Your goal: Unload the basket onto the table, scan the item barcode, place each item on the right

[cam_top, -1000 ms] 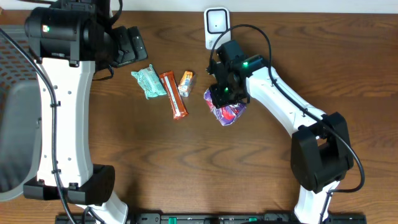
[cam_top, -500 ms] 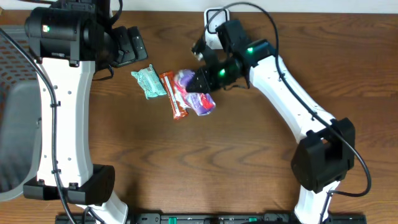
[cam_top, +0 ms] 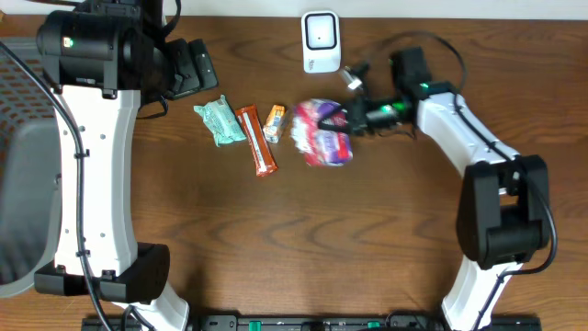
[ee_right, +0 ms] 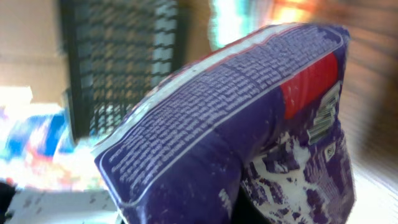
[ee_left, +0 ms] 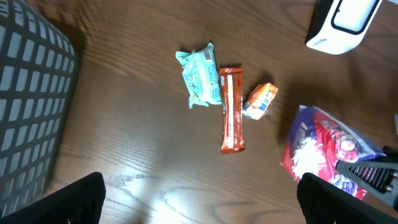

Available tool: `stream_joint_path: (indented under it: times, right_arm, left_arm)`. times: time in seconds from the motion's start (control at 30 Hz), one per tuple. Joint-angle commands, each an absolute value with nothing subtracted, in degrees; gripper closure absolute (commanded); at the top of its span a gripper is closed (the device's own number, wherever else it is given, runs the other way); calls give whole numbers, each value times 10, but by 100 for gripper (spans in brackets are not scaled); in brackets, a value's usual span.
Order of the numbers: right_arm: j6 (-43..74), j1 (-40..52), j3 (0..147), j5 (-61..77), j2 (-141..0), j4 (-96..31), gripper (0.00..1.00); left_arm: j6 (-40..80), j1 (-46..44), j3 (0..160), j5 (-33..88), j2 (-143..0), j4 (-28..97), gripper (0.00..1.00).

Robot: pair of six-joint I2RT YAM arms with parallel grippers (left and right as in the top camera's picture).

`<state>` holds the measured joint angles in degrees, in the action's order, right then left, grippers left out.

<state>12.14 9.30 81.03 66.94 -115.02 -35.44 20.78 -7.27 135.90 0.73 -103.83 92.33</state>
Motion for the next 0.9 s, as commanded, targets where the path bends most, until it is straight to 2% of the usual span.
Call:
stream_joint_path:
  times: [0.0, 0.07, 0.2, 0.4, 0.47, 0.63, 0.77, 0.87]
  right_arm:
    - [152, 50, 786, 585, -1155, -360, 75]
    - [144, 26, 790, 526, -1154, -382, 56]
    - [100, -11, 843, 460, -1148, -473, 35]
    - [67, -10, 978, 256, -1148, -643, 33]
    - [65, 1, 1004, 229, -1148, -665, 28]
    - [61, 29, 1009, 208, -1150, -673, 17]
    - [82, 34, 967, 151, -1151, -662, 18]
    - [83, 32, 916, 150, -1151, -625, 22]
  left_arm:
    - [207, -70, 1360, 4, -1041, 968, 2]
    - [207, -70, 1360, 4, -1041, 968, 2]
    - [207, -70, 1360, 4, -1041, 968, 2]
    - [207, -70, 1360, 4, -1041, 968, 2]
    - [207, -70, 1360, 4, -1041, 968, 2]
    - [207, -70, 1360, 4, -1041, 968, 2]
    - [207, -70, 1360, 4, -1041, 968, 2]
    - [207, -70, 1360, 4, -1041, 968, 2]
